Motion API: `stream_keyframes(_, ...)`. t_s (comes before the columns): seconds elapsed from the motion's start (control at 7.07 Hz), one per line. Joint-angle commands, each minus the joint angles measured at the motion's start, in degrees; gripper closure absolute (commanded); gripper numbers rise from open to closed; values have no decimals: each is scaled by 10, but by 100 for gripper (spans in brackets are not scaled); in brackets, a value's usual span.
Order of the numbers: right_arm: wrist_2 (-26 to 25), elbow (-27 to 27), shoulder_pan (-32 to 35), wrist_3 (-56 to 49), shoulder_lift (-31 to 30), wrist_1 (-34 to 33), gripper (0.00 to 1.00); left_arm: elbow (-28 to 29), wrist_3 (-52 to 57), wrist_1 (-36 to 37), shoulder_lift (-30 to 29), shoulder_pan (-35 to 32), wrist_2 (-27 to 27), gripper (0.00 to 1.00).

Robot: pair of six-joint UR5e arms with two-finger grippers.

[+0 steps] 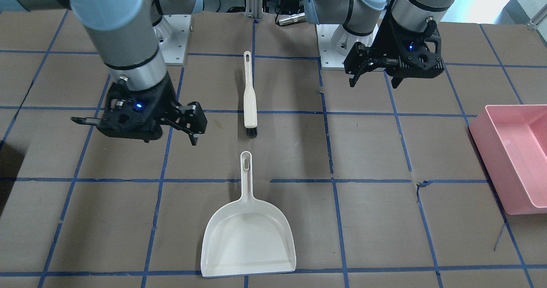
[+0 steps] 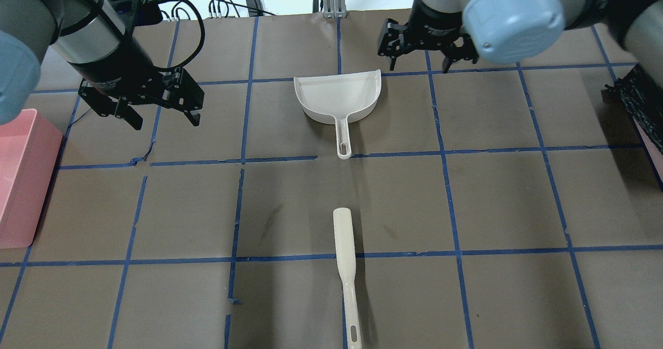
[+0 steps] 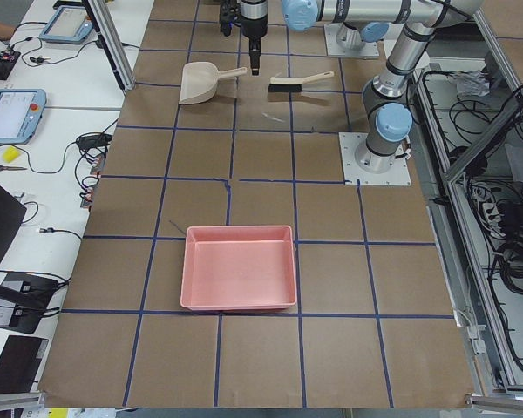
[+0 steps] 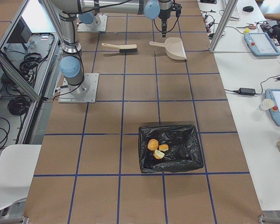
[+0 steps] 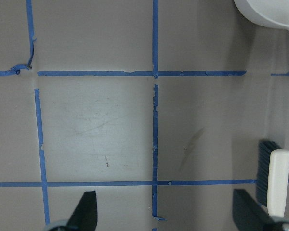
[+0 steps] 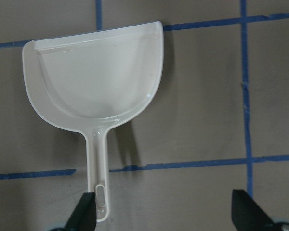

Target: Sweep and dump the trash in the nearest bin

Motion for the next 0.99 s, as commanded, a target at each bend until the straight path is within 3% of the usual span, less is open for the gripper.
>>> stream_keyframes(0.0, -2, 1, -28, -38, -66, 74, 0, -2, 0, 0, 0, -1, -1, 0)
stream_keyframes(0.85, -2, 49, -23, -41, -104, 81, 0, -4, 2, 1, 2, -1, -1, 0)
